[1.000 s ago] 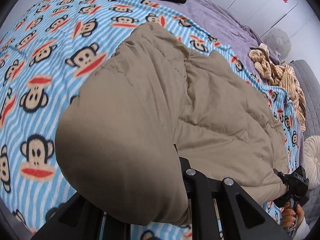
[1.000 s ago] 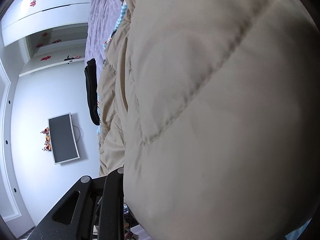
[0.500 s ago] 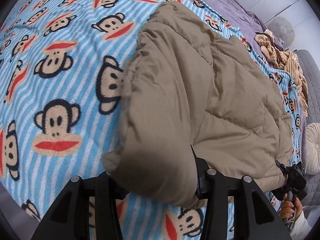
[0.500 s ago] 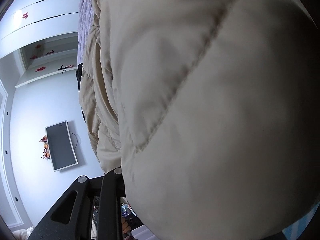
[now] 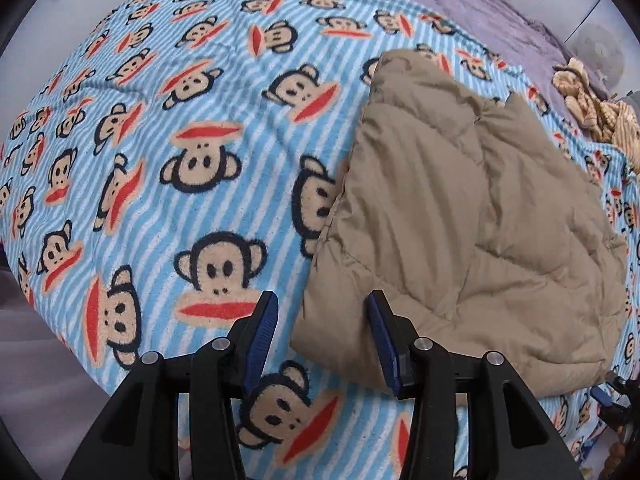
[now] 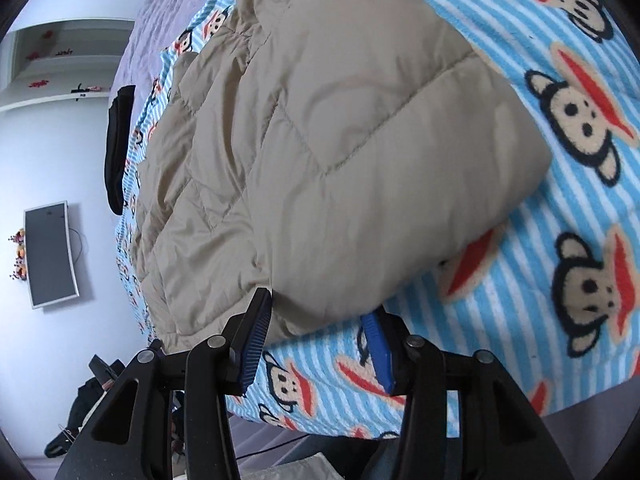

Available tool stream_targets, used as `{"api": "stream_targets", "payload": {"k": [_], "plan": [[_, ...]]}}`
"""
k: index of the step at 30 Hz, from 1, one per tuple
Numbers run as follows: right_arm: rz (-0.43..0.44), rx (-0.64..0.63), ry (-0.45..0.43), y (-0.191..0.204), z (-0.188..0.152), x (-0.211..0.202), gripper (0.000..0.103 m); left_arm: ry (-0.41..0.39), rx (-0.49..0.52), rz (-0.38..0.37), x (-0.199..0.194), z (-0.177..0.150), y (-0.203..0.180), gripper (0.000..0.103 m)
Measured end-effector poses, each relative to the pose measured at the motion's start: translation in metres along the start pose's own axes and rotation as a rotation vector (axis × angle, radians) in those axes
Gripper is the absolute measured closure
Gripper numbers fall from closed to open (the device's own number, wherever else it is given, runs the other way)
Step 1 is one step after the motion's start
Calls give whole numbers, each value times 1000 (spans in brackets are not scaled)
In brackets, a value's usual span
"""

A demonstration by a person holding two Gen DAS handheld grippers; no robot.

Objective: Fold large clothes
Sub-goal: 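Open both tools and smooth the folded jacket flat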

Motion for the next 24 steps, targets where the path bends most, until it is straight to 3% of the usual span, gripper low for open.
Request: {"api": "stream_targets", "payload": {"k": [3,5,10,15,18,20,21,22,23,24], "plan": [[2,-12,12,-19,-11,-13,53,82,9,29,21,-10,1,55],[-2,-33,16,-7,-20,-13,53,107,21,49,29,-16,4,55],[-60,-121,28,31,-35,-2,53,104,46,81,17,-20,2,55],[-117,-213,29,66,-39,11,52,57,67,36,-18,-20,-12,54],[-130,-245,33,74,-41,12,43,29,72,23,-34,-17,-18,54],[-139,-268,35,81,-43,15,32,10,67,33,-42,-14,-20,53],[-143,-284,39,82,-44,15,30,-1,64,36,-44,-12,-20,28],[-150,-300,42,84,-45,15,29,-10,59,40,-47,-11,-21,11],[-159,-312,42,84,-47,13,28,-25,54,57,-49,-10,-20,0],[-170,-325,41,86,-46,13,27,-36,59,65,-51,-9,-21,0]]}}
Point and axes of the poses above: each gripper's, at about its wrist camera, not at the fingertips, and x roughly the way its jaws point, y to its left, z to its top, the point moved 5 cm from there along x, roughly the way its jaws point, and after that the axes turned 5 degrees about x, right-handed, at the moved point
